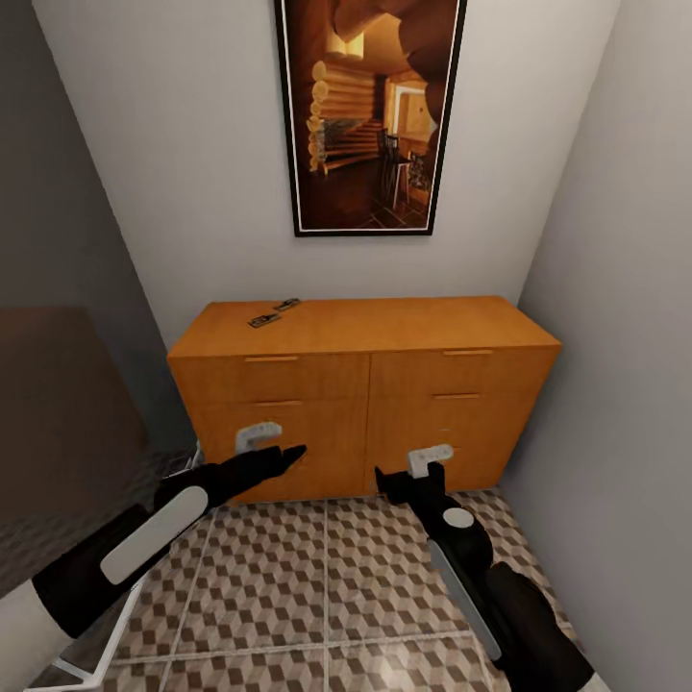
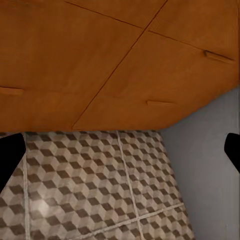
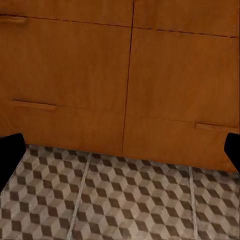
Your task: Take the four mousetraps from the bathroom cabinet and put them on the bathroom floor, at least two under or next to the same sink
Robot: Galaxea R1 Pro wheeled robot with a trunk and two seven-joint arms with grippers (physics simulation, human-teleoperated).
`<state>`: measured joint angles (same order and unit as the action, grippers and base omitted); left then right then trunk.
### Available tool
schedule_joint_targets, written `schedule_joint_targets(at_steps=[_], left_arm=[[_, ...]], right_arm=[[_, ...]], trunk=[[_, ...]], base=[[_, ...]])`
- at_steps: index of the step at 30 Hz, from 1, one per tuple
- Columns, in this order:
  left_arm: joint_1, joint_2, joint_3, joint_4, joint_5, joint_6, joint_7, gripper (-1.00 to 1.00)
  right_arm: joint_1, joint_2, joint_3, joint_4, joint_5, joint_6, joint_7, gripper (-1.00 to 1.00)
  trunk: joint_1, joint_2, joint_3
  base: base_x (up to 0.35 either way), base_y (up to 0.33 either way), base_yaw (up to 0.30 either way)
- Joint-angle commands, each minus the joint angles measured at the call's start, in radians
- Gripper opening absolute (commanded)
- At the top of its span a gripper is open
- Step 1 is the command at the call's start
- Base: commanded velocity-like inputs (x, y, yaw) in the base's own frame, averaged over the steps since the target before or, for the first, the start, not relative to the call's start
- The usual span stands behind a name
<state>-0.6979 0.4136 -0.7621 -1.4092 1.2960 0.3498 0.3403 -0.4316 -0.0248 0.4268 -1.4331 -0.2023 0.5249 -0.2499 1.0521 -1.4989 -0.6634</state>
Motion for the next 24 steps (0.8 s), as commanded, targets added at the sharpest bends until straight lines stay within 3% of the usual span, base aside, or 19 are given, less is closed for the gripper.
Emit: schedule_joint_targets(at_steps=[1,2,3,5,7,12,16,18,20,21,24], left_arm=[[-0.002,-0.002,0.040,-0.015,0.010,0.038,0.015,1.00],[-0.003,-0.006,0.080,-0.023,0.010,0.071,0.018,1.00],[-0.028,-0.043,0.203,-0.036,0.011,0.183,0.022,1.00],[-0.045,-0.050,0.226,-0.038,0.011,0.217,0.023,1.00],[-0.096,-0.059,0.264,-0.040,0.013,0.284,0.023,1.00],[-0.164,-0.063,0.285,-0.042,0.018,0.321,0.023,1.00],[-0.225,-0.064,0.314,-0.042,0.021,0.406,0.023,1.00],[-0.256,-0.065,0.359,-0.042,0.022,0.436,0.023,1.00],[-0.273,-0.065,0.381,-0.042,0.027,0.444,0.023,1.00],[-0.323,-0.064,0.402,-0.041,0.048,0.455,0.024,1.00],[-0.376,-0.065,0.408,-0.041,0.066,0.503,0.026,1.00]], right_arm=[[-0.029,-0.001,0.002,-0.003,-0.011,0.017,-0.010,1.00],[-0.058,0.000,0.001,-0.004,-0.012,0.038,-0.010,1.00],[-0.157,0.003,-0.001,-0.005,-0.015,0.146,-0.008,1.00],[-0.188,0.004,-0.002,-0.006,-0.016,0.170,-0.008,1.00],[-0.266,0.004,-0.002,-0.006,-0.019,0.205,-0.008,1.00],[-0.354,0.005,-0.007,-0.006,-0.023,0.283,-0.008,1.00],[-0.458,0.008,-0.045,-0.006,-0.033,0.358,-0.008,1.00],[-0.515,0.009,-0.054,-0.006,-0.056,0.396,-0.008,1.00],[-0.548,0.009,-0.056,-0.006,-0.075,0.423,-0.008,1.00],[-0.608,0.011,-0.058,-0.004,-0.114,0.450,-0.009,1.00],[-0.648,0.023,-0.059,0.000,-0.130,0.457,-0.012,1.00]], trunk=[[0.000,-0.001,-0.001],[0.000,-0.001,-0.001],[0.000,-0.001,-0.001],[0.000,-0.001,-0.001],[0.000,-0.001,-0.001],[0.000,-0.001,-0.001],[0.000,-0.001,-0.001],[0.000,-0.001,-0.001],[0.000,-0.001,-0.001],[0.000,-0.001,-0.001],[0.000,-0.001,-0.001]], base=[[0.000,0.000,0.000],[0.000,0.000,0.000],[0.000,0.000,0.000],[0.000,0.000,0.000],[0.000,0.000,0.000],[0.000,0.000,0.000],[0.000,0.000,0.000],[0.000,0.000,0.000],[0.000,0.000,0.000],[0.000,0.000,0.000],[0.000,0.000,0.000]])
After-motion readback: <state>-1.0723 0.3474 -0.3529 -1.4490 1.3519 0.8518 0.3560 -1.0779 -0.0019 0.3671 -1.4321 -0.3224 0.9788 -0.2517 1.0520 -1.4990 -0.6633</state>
